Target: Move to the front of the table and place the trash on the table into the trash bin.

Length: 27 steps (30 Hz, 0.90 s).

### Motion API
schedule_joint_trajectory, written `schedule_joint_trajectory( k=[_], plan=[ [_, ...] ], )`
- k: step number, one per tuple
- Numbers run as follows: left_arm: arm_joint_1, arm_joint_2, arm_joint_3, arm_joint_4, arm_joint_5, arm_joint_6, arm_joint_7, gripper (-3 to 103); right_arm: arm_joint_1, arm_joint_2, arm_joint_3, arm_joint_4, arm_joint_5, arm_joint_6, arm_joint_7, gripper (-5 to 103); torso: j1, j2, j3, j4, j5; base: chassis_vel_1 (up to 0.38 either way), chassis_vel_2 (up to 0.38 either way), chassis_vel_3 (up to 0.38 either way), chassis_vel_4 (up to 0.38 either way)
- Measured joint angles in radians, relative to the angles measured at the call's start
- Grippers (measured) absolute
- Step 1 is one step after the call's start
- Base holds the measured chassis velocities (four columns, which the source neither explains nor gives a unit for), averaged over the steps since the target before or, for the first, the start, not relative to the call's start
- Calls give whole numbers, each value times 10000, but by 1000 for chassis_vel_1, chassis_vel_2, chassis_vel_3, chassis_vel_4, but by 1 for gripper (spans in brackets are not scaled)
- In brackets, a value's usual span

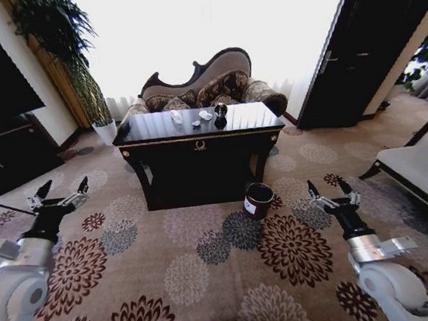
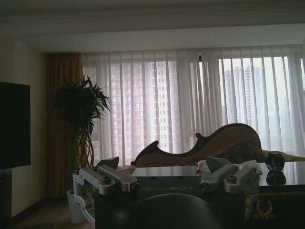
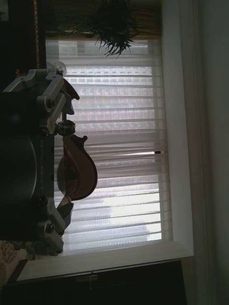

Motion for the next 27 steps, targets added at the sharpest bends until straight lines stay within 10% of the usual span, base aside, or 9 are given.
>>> schedule_joint_trajectory(
  k=[27],
  plan=[
    [2,29,-12,-16,-44,39,-12,100,35,22,-18,21,-38,-55,-23,100,1,0,0,0,0,-101,99,93,-103]
  ],
)
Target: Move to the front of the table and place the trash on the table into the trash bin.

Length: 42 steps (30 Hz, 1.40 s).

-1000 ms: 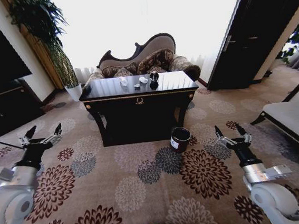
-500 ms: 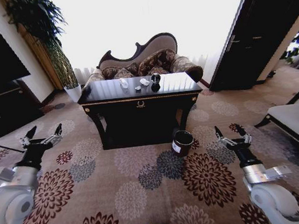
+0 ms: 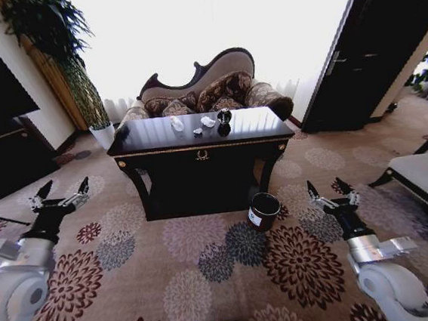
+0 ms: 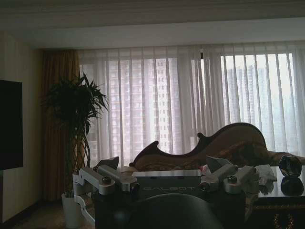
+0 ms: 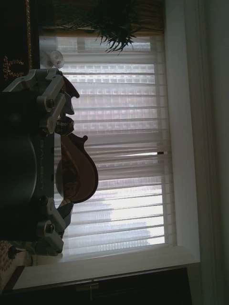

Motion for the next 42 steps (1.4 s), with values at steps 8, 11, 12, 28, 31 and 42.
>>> schedule_joint_trajectory(
  k=[8,11,12,28,31,42],
  plan=[
    [17,-51,10,0,1,3,-2,100,-54,95,-3,0,-49,6,-22,100,0,0,0,0,0,-104,103,104,-100],
    [25,-56,6,-5,0,3,-1,100,-52,106,-7,7,-57,7,-22,100,0,0,0,-1,0,-105,109,96,-104],
    [33,-61,3,-6,1,3,-2,100,-47,108,-8,15,-66,7,-22,100,0,0,0,0,0,-92,102,92,-97],
    [59,-115,15,-18,13,-5,0,100,-80,168,-10,66,-107,13,-32,100,-1,0,0,0,0,-100,97,101,-94],
    [62,-114,17,-7,25,-11,1,100,-76,169,-18,65,-120,13,-33,100,-1,0,0,0,0,-127,129,139,-117],
    [57,-111,25,-31,30,-13,3,100,-79,223,-39,78,-151,14,-38,100,-1,0,0,-1,0,-100,96,114,-102]
  ],
)
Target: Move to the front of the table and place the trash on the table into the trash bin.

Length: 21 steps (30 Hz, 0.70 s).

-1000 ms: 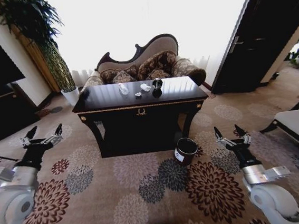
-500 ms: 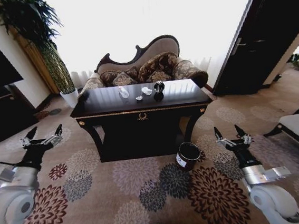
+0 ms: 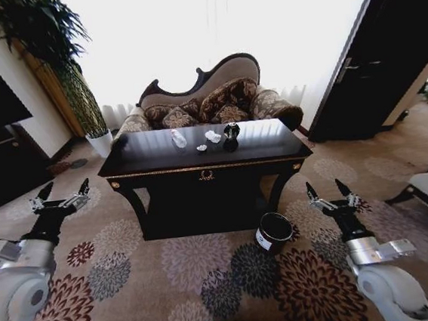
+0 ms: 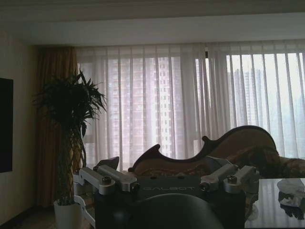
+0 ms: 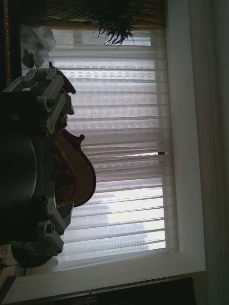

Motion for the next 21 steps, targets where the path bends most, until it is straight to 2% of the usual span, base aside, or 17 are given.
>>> schedule_joint_trajectory(
  k=[21],
  plan=[
    [12,45,-17,-30,-8,7,8,100,15,26,-7,-10,-49,0,-3,100,1,0,1,0,0,-109,108,112,-113]
  ],
)
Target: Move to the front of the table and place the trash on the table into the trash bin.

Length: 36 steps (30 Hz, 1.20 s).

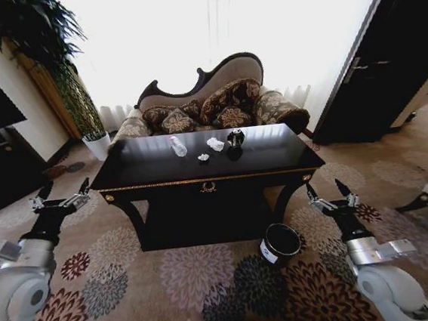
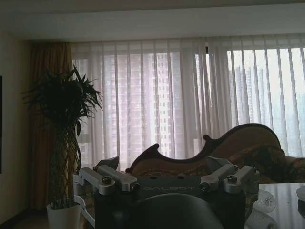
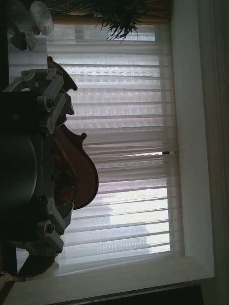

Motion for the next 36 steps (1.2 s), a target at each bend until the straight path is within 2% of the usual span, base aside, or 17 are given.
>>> schedule_joint_trajectory(
  k=[21,26,27,30,31,35,36],
  plan=[
    [-54,-11,118,20,-18,4,-27,100,43,152,-70,-28,-54,70,149,100,7,-3,3,1,0,-95,106,102,-105],
    [-225,142,465,-185,-68,267,-261,100,11,223,-111,-8,-151,106,128,100,-3,-1,-1,2,-2,0,0,0,0],
    [-434,331,686,-315,-50,585,-568,100,28,291,-167,18,-238,115,119,100,-7,2,-3,1,0,0,0,0,0],
    [-801,659,1031,-417,32,1010,-1229,100,92,308,-268,60,-308,116,102,100,-7,3,-3,1,1,0,0,0,0],
    [-801,659,1031,-417,32,1010,-1229,100,92,308,-268,60,-308,116,102,100,-7,3,-3,1,1,0,0,0,0],
    [-1430,1199,1765,-176,110,1481,-2230,100,-20,355,-217,59,-311,161,59,100,1,0,1,1,-4,0,0,0,0],
    [-1430,1199,1765,-176,110,1481,-2230,100,-20,355,-217,59,-311,161,59,100,1,0,1,1,-4,0,0,0,0]
  ],
)
